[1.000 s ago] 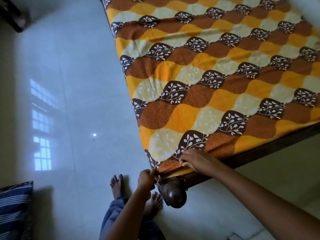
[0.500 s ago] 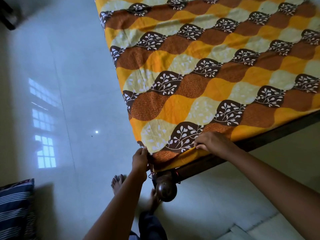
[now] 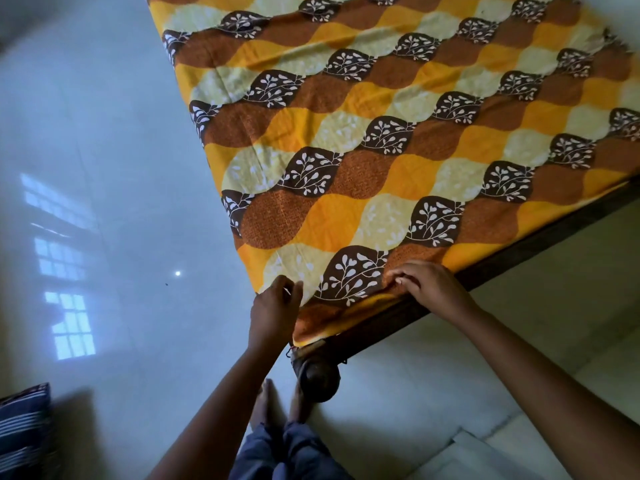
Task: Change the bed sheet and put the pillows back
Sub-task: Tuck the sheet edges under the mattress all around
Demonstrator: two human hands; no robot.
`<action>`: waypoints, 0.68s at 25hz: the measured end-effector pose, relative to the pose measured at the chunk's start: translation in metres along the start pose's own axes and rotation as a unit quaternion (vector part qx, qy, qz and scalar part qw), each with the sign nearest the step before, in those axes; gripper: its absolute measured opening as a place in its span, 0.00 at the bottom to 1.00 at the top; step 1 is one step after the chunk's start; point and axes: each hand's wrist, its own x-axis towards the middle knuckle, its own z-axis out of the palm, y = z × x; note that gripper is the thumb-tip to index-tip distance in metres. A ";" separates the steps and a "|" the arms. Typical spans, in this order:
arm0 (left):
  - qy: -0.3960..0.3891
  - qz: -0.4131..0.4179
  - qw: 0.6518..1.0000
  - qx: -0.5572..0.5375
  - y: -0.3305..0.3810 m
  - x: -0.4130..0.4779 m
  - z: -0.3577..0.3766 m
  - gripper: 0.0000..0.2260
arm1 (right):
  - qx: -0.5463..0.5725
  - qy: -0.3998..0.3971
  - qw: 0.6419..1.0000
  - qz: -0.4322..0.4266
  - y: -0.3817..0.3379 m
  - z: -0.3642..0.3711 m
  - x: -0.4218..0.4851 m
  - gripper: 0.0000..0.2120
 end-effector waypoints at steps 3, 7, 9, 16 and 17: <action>-0.076 0.144 0.985 0.063 0.034 0.013 0.028 0.12 | -0.064 0.047 0.997 -0.008 0.031 -0.021 0.008 0.15; -0.073 0.235 0.952 0.184 0.064 0.038 0.076 0.17 | -0.165 0.006 0.985 -0.052 0.076 -0.043 0.037 0.18; -0.053 0.246 0.942 0.222 0.073 0.044 0.096 0.19 | -0.206 -0.037 0.973 -0.094 0.087 -0.039 0.052 0.13; -0.020 0.343 0.928 0.145 0.080 0.016 0.129 0.14 | -0.196 -0.187 0.951 -0.150 0.114 -0.070 0.045 0.11; -0.024 0.351 0.926 0.135 0.080 0.010 0.129 0.13 | -0.187 -0.200 0.948 -0.161 0.114 -0.073 0.043 0.10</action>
